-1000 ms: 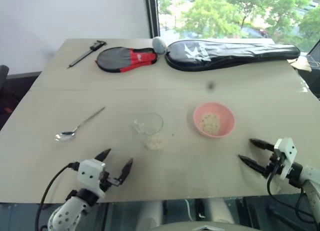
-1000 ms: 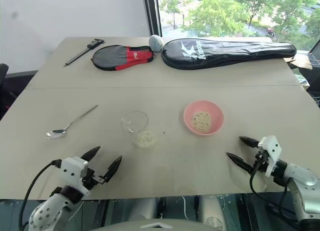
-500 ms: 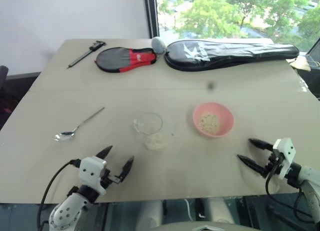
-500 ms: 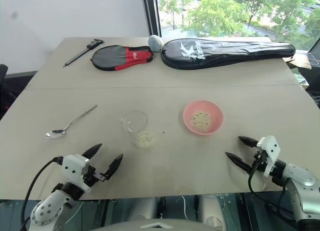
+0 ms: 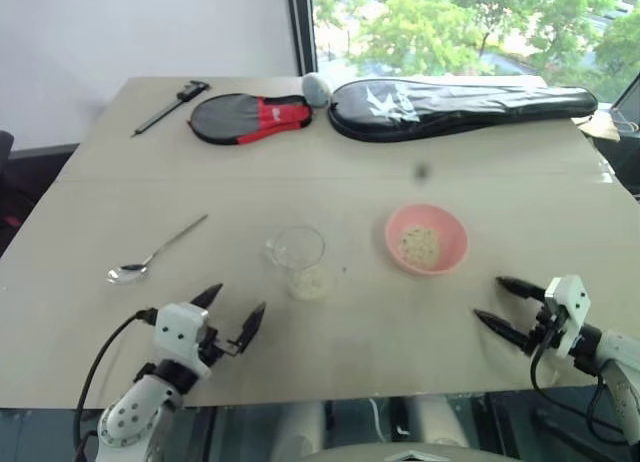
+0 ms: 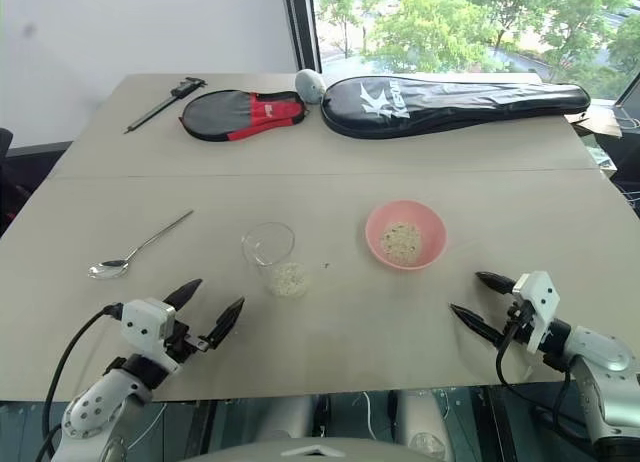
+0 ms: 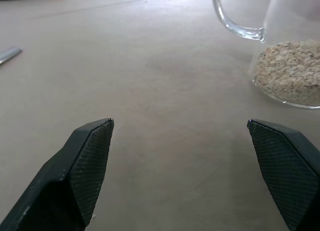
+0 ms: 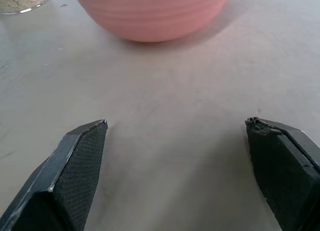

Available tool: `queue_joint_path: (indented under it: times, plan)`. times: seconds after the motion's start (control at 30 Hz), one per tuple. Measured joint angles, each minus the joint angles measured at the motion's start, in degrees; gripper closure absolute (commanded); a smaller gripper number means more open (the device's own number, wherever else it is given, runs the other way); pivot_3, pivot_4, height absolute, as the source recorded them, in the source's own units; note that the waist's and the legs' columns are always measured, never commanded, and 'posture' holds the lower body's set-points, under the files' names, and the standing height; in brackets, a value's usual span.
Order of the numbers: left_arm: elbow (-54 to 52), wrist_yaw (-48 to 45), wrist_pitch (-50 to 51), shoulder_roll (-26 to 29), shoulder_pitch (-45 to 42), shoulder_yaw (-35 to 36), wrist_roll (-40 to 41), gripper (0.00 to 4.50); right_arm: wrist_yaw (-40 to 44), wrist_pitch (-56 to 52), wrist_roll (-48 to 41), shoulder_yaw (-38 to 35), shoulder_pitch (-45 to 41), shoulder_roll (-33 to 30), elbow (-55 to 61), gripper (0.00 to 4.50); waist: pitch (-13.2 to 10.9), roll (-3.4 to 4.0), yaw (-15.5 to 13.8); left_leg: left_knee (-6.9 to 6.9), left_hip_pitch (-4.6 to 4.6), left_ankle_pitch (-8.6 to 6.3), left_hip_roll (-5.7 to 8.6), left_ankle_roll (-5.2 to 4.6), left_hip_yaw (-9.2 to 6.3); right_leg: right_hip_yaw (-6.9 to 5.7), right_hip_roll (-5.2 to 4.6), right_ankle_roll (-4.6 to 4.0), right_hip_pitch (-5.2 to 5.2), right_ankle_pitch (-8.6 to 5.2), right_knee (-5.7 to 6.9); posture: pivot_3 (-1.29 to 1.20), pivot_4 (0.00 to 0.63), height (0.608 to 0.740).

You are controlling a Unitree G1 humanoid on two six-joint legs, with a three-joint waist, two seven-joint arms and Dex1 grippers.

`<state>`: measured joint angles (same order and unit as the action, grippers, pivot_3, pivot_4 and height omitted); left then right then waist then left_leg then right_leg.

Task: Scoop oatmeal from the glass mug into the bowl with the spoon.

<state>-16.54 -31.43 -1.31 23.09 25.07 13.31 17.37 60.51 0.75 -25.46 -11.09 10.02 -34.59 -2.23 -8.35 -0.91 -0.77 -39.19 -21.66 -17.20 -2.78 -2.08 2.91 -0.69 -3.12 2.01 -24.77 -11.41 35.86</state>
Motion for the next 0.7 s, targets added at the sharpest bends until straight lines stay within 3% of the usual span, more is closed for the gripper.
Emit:
queue_joint_path:
  times: [0.43,0.7]
  plan:
    - [0.0,-3.3,15.0,14.9,-7.6,14.9,9.7,0.0,1.5,-16.8,-13.1,1.7,-0.1,-6.1,28.7,0.05,-0.3,-0.12,0.0,0.0,-0.03,0.0,-0.05,0.01,-0.09,-0.03,0.01,0.0,-0.04,0.0,0.02,0.0,0.15,0.74]
    - [13.5,-8.8,16.9,21.8,-12.5,17.5,8.2,0.0,-3.0,-22.7,-16.6,3.7,-9.9,-6.1,34.4,0.05,-0.4,-0.22,0.0,0.0,-0.1,0.01,-0.04,0.03,0.05,-0.15,0.01,-0.05,-0.06,0.03,0.01,0.0,0.15,0.74]
